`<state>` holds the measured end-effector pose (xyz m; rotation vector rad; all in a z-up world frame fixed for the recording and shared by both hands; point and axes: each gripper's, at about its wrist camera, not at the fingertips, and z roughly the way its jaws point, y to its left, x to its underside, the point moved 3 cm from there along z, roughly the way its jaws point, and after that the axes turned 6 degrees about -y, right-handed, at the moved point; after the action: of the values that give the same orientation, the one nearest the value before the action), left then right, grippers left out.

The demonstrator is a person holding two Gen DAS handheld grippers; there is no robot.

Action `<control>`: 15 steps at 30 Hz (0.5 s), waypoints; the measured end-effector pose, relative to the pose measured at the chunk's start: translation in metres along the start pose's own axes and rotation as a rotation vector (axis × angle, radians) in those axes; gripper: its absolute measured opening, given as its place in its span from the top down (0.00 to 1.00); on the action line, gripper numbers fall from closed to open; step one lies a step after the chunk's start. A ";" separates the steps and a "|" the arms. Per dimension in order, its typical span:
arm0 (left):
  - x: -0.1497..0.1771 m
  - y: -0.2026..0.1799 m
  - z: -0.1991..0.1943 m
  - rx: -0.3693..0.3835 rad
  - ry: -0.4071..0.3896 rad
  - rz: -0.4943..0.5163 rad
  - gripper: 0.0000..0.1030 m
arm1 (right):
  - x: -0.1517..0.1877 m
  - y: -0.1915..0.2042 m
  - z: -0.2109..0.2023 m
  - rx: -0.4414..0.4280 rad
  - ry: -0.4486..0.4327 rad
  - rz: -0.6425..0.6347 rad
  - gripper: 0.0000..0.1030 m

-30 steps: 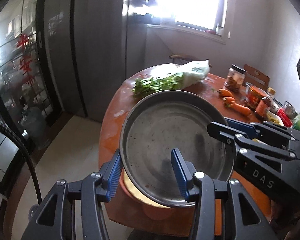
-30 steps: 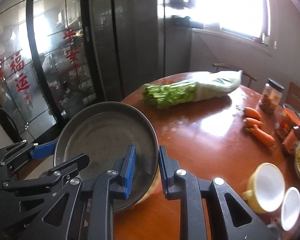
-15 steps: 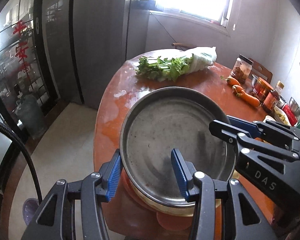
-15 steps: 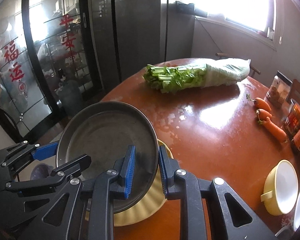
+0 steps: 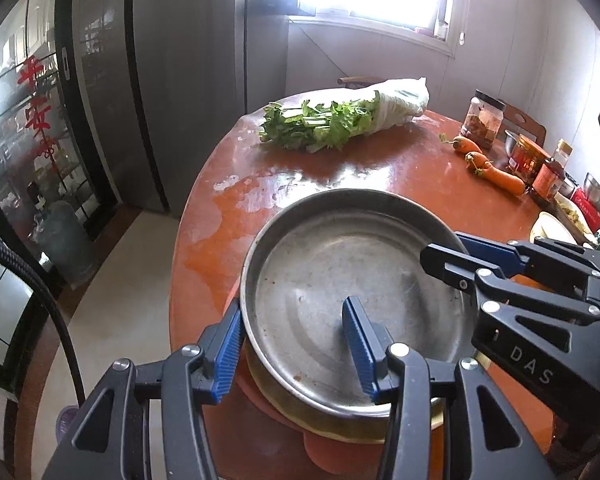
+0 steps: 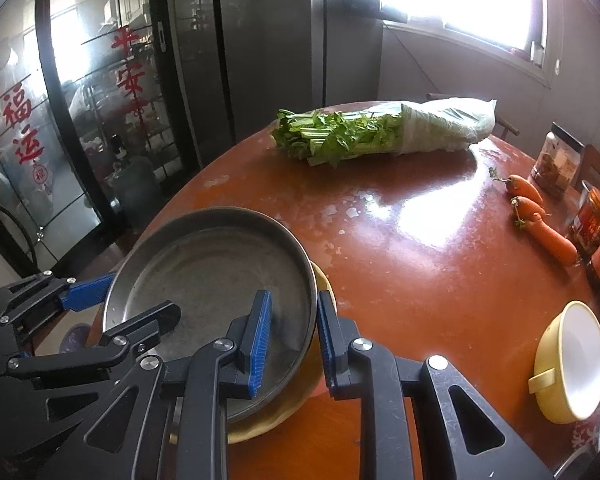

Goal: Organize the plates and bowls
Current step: 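Grasp the shallow steel pan rim with both grippers and carry it over the plate stack, then lower the steel pan onto the plate stack and open both grippers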

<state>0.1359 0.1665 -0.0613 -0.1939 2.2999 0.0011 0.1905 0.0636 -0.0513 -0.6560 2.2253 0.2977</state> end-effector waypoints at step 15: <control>-0.001 -0.001 0.001 0.013 -0.006 0.003 0.47 | 0.004 0.000 0.002 0.007 0.007 0.015 0.75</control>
<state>0.1375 0.1653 -0.0613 -0.1838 2.2939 -0.0125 0.1896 0.0628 -0.0561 -0.6380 2.2381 0.2947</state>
